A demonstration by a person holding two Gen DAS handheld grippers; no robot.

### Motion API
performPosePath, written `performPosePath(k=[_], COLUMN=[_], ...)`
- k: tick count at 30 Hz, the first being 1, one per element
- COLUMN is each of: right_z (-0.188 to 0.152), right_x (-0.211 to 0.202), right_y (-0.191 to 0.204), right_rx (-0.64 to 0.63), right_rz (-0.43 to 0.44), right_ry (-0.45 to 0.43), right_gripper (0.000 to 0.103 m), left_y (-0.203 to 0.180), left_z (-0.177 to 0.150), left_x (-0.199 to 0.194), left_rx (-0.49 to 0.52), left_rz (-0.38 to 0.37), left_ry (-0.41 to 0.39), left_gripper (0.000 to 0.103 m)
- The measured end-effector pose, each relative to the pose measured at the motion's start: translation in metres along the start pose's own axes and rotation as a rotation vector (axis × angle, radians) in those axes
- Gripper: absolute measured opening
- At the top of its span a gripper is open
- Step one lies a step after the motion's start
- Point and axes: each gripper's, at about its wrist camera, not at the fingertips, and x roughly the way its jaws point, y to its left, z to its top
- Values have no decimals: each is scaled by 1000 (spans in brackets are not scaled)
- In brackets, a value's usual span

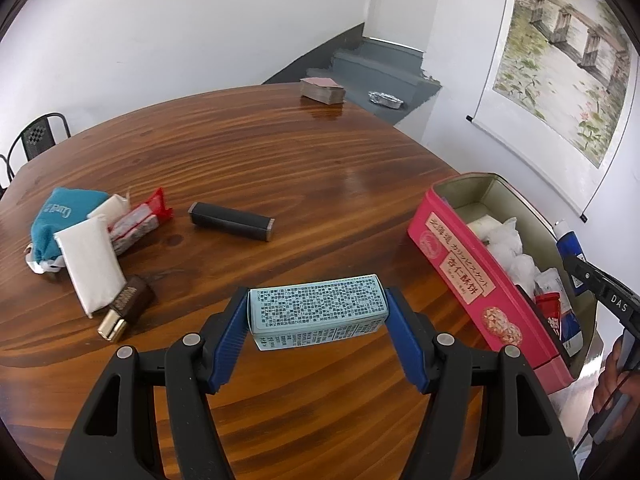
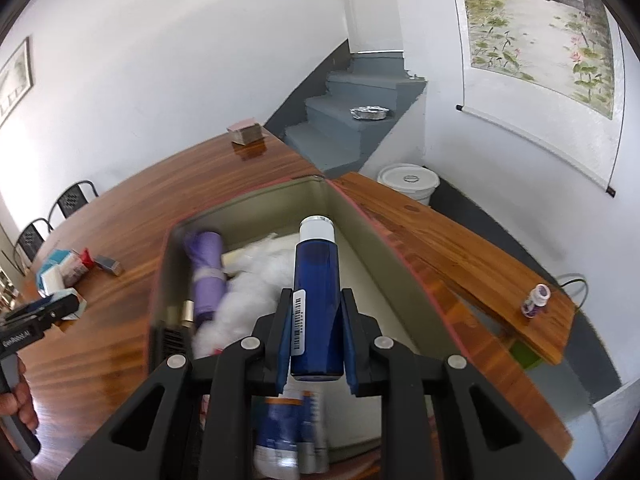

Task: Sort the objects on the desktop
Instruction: 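Carry box and navy bottle to the red tin box and release both, then move both open tools back to the remaining items on the table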

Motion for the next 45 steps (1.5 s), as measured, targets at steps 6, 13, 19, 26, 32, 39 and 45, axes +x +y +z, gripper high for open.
performPosePath(k=[6,13,19,26,32,39,45], right_z=[-2,-4,-7,-10,-10,-11,-12], right_x=[0,-6,-13,-20,-22,-20,-20], right_y=[-10,-11,-19,-23,-25,-27,-25], right_rx=[20,33,58,60,60,71,77], right_rz=[8,28,37,39,38,42,50], right_ry=[3,-29,-50,-72,-84,-78,-79], right_gripper=[25,26,26,26,26,27,31], left_y=[-12,-25,-46,-89,-120,-150,-155], left_z=[1,5,12,24,31,32,27], left_x=[3,3,5,6,10,27,26], left_rx=[16,32,57,125,183,242,277], left_rz=[-9,-14,-44,-113,-167,-238,-266], left_ry=[7,4,-3,-25,-32,23,21], left_gripper=[69,69,69,69,69,71,74])
